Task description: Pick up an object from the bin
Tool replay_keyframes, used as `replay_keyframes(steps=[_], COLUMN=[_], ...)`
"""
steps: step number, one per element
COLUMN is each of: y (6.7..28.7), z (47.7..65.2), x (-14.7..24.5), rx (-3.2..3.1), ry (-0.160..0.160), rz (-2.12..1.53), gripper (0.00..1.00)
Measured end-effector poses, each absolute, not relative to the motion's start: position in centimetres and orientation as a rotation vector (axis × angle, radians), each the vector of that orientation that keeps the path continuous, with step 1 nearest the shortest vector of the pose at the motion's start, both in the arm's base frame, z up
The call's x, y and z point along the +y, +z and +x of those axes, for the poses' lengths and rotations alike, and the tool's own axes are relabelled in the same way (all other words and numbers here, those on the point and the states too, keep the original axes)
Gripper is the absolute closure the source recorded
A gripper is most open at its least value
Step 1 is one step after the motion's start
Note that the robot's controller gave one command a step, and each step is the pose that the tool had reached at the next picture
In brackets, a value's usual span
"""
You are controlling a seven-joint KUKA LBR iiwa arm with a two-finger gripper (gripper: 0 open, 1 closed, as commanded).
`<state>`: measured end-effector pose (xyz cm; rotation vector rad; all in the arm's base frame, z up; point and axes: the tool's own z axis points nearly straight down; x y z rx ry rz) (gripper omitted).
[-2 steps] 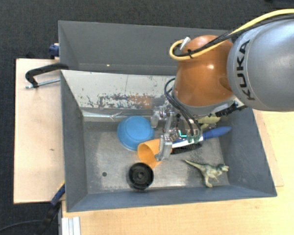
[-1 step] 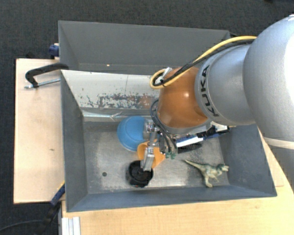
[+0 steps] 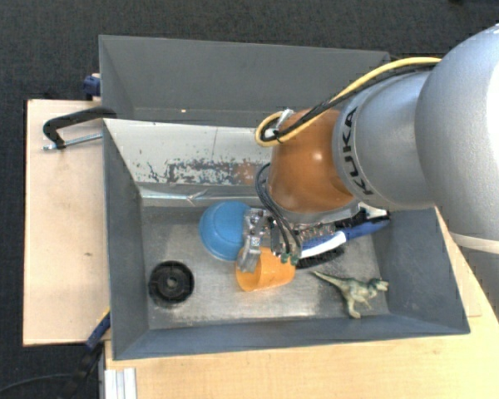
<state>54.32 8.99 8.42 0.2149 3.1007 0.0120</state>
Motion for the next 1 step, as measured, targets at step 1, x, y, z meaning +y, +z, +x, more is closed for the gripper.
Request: replay_keyframes(steps=[1], y=[24.99], z=[58.74], x=[7.56], rx=[3.113], ry=[0.001], rz=[-0.291], gripper=[1.0])
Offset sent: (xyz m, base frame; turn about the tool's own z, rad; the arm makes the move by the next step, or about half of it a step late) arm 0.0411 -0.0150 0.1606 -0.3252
